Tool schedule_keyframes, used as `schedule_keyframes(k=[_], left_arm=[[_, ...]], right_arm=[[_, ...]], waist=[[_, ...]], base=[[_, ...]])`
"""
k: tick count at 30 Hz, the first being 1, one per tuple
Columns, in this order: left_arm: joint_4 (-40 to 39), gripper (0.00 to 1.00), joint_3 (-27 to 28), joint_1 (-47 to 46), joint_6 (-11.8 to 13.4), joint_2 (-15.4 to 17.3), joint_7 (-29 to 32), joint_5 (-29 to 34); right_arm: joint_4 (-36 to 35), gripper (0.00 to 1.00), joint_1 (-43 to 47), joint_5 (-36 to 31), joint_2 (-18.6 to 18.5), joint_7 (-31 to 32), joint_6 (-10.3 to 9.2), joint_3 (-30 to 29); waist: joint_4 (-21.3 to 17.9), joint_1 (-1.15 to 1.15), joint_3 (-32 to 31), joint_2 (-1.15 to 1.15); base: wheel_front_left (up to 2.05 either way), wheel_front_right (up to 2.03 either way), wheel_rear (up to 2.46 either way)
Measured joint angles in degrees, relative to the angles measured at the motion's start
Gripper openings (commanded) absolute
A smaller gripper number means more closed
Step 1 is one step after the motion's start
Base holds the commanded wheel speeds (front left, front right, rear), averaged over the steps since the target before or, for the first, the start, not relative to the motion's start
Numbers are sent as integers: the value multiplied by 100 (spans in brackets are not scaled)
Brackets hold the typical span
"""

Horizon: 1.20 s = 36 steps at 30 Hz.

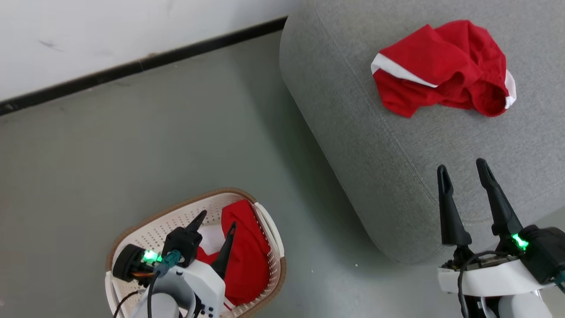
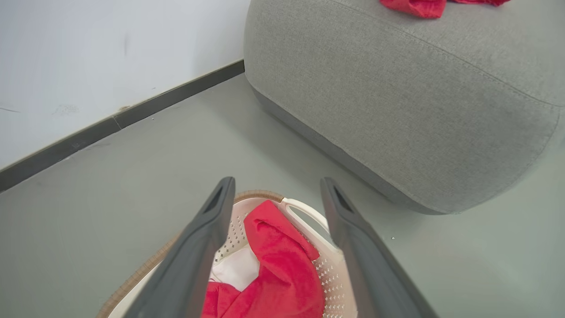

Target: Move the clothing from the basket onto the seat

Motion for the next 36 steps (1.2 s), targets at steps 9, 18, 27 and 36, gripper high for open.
schedule_keyframes(k=[9,18,27,36], left_arm=[[330,100,-79,-473,-26,103,52,201],[664,100,-252,-826,-48,104,97,394],[851,100,-288,-1277,-48,169,96,559],[1111,100,-408,-1717,-47,271,148,759]], right_arm=[[-157,100,-415,149,0,0,0,81],[-248,100,-802,196,0,0,0,97],[-282,100,-1151,357,-1,0,0,125],[-290,100,-1430,513,-1,0,0,204]], waist=[[-80,0,561,0],[-165,0,1102,0],[-256,0,1603,0],[-345,0,2044,0]], base=[[0,0,0],[0,0,0],[0,0,0],[0,0,0]])
